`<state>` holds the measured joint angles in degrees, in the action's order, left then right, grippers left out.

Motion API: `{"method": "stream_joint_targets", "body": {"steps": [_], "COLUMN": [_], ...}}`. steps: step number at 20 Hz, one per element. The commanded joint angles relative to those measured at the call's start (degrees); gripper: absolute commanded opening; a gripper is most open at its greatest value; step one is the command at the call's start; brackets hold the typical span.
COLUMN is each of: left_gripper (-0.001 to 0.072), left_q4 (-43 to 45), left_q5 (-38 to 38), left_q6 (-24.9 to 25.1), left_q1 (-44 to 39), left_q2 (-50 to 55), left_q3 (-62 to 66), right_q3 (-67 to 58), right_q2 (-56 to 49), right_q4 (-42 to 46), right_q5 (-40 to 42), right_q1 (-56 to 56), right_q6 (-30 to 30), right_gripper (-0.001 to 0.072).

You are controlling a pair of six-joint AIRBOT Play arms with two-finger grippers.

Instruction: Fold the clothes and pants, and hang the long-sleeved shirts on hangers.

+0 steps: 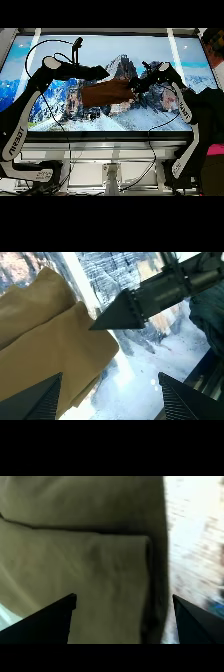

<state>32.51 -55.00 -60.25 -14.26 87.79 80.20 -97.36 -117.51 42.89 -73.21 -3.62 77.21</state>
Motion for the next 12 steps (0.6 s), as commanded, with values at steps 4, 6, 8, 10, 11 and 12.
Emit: {"method": "stream_joint_targets", "body": {"steps": [4,6,8,10,11,12], "left_gripper": [0.0713,0.0712,0.0712,0.0712,0.0711,0.0703], "left_q4": [0.0,-0.02,-0.02,-0.02,-0.04,-0.04], "left_q5": [-0.17,-0.17,-0.17,-0.17,-0.2,-0.17], "left_q6": [0.02,0.02,0.0,0.02,0.02,0.02], "left_q1": [0.07,0.07,0.07,0.07,0.07,0.09], "left_q2": [-0.04,-0.04,-0.04,-0.04,-0.04,-0.04], "left_q3": [0.0,0.0,0.0,0.0,0.0,0.02], "right_q3": [0.02,-0.02,-0.02,-0.02,-0.02,-0.04], "right_q2": [-3.8,-3.8,-3.78,-3.72,-3.56,-3.32], "right_q4": [-11.23,-11.17,-11.13,-11.15,-11.21,-11.23], "right_q5": [-0.39,-0.15,0.66,2.99,4.13,4.96], "right_q1": [-4.57,-7.69,-10.71,-13.46,-14.4,-15.13], "right_q6": [0.72,0.52,0.04,0.02,-0.02,-0.07], "right_gripper": [0.0695,0.0692,0.0653,0.031,0.0102,0.0015]}}
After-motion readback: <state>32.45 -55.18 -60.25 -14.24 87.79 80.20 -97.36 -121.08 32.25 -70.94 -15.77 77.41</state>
